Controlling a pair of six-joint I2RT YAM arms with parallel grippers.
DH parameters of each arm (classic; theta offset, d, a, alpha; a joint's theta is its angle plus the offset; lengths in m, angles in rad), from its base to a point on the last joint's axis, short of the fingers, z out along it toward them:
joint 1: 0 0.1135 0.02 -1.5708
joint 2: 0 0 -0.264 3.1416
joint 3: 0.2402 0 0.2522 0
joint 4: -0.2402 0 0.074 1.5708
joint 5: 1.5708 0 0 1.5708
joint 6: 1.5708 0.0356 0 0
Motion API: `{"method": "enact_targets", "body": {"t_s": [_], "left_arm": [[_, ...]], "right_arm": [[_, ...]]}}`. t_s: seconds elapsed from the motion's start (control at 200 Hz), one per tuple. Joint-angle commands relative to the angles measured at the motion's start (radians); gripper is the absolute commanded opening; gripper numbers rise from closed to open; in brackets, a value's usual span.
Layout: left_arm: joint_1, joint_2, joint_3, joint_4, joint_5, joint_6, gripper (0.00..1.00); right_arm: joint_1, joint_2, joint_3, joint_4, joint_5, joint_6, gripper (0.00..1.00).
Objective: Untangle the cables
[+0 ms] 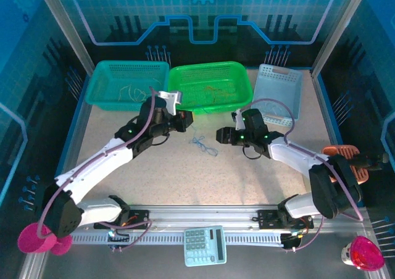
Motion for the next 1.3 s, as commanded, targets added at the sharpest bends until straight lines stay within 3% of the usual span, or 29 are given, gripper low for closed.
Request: {"method": "enact_targets", "body": {"t_s": [0.0,0.3,0.575,0.925,1.196,1.296], "left_arm": [[-0.007,-0.05,-0.025,0.094,0.057,0.008,0.0],[-0.019,-0.084,-0.08,0.209,0.092,-0.011,0.0],[-0.04,-0.08,-0.06,0.222,0.086,-0.012,0.0],[-0.071,-0.064,-0.054,0.242,0.083,-0.021,0.0],[-0.089,-0.059,-0.067,0.261,0.078,-0.03,0.0],[-0.093,-0.052,-0.069,0.263,0.083,-0.03,0.0]], "right_arm": [[0.0,-0.095,0.062,-0.039,0.0,-0.007,0.64],[-0.009,-0.254,0.183,-0.008,-0.107,0.059,0.72],[0.029,-0.173,0.247,0.161,-0.164,0.21,0.77],[0.078,-0.048,0.287,0.298,-0.134,0.291,0.76],[0.078,-0.013,0.291,0.363,-0.142,0.326,0.64],[0.079,-0.005,0.3,0.372,-0.146,0.33,0.44]]}}
